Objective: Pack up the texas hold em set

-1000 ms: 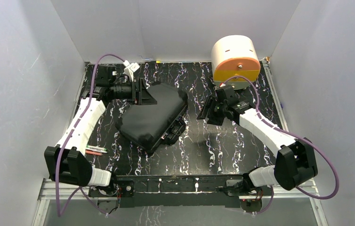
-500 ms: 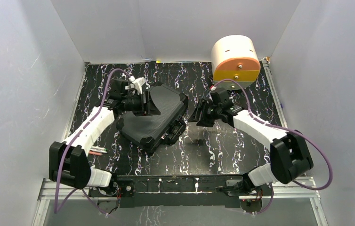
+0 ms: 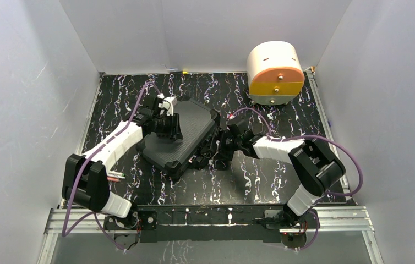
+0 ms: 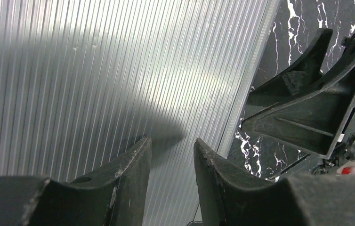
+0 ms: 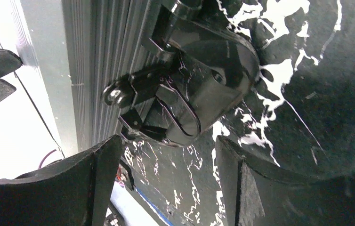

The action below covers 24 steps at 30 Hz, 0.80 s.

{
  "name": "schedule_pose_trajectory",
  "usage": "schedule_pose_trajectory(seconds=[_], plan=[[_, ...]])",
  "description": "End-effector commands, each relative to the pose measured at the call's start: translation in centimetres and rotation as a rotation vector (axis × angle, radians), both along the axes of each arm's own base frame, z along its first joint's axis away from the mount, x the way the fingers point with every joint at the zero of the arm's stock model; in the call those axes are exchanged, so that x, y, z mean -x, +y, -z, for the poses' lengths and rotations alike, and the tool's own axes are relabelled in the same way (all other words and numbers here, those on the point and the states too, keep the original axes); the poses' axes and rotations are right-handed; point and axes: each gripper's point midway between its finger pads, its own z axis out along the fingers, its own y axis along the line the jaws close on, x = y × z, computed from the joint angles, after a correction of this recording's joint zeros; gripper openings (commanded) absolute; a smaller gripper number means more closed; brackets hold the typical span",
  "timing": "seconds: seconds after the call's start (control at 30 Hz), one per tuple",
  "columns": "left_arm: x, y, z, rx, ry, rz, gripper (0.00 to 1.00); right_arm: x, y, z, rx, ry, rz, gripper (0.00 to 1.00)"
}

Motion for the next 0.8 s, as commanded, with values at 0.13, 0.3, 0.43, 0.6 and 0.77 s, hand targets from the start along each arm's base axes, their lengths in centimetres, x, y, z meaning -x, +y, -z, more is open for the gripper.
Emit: schedule_pose_trajectory(seconds=[0.13, 0.3, 0.43, 0.6, 0.77], plan=[[3.4, 2.0, 5.7, -0.216, 0.195, 0.002, 0.37, -1.4, 3.0, -2.5, -0.151, -0.098, -0.013, 0.82], [3.2, 1.7, 5.7, -0.215, 0.188, 0.012, 0.37, -1.4, 3.8, -4.0, -0.224, -0.118, -0.022, 0.84], [3.2, 1.5, 5.7, -0.203, 0.182, 0.017, 0.37, -1.9, 4.2, -5.0, -0.239, -0.152, -0.028, 0.84], [3.2, 1.4, 5.8, -0.201, 0.186, 0.02, 0.37, -2.3, 4.8, -5.2, -0.258, -0.162, -0.04, 0.82], [3.4, 1.4, 6.0, -0.199, 0.19, 0.022, 0.37, -2.6, 5.7, -5.4, -0.296, -0.159, -0.053, 0.79]])
